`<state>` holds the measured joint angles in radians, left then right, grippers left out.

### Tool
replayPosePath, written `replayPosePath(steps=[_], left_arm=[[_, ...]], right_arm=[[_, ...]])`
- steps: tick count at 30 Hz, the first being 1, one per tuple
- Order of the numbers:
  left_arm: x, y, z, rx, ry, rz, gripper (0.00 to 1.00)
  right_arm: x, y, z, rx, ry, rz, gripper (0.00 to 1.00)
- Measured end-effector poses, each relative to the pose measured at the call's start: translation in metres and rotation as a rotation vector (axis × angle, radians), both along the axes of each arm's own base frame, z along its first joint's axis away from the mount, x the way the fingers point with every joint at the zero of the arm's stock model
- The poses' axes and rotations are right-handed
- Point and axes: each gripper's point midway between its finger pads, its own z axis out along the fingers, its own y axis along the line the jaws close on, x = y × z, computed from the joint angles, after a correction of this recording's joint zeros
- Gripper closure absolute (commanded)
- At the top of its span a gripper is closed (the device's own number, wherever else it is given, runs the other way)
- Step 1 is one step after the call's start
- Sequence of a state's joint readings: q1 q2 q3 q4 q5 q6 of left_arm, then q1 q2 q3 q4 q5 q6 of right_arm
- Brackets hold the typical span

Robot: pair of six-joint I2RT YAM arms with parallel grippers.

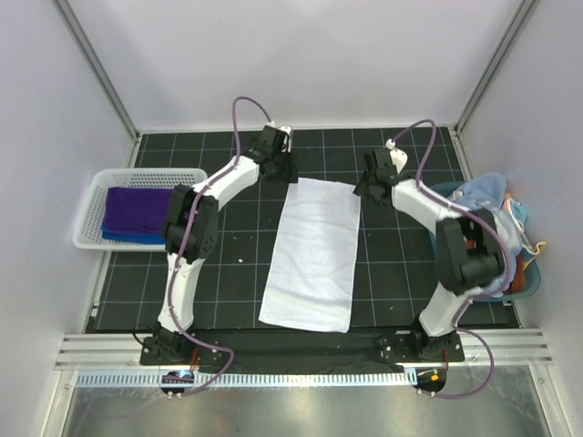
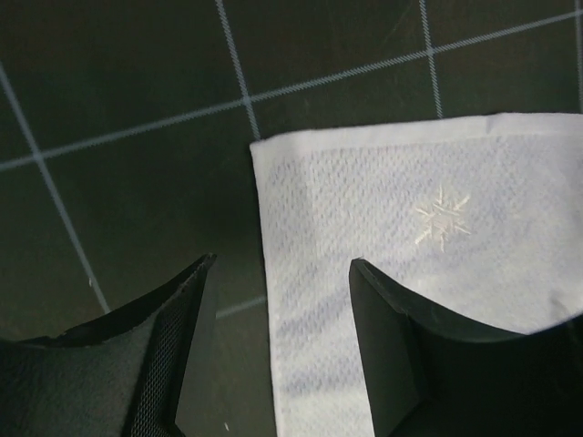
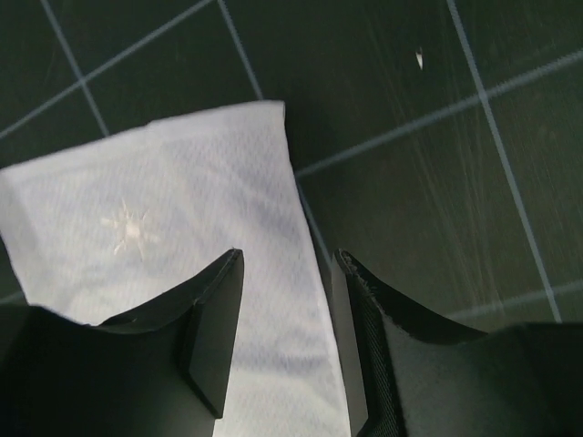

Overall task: Fold and stack the towels
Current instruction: Flatten out the crumpled towel

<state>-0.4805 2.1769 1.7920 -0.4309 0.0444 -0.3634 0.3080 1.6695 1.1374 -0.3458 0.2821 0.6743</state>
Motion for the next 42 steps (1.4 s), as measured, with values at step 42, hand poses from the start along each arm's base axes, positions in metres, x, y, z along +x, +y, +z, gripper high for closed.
replayPosePath(steps=[42], left_arm=[[0.032,-0.011,-0.054,0.061,0.058,-0.086,0.55]], right_arm=[[0.093,-0.004,-0.065,0.003,0.085,0.037,0.77]])
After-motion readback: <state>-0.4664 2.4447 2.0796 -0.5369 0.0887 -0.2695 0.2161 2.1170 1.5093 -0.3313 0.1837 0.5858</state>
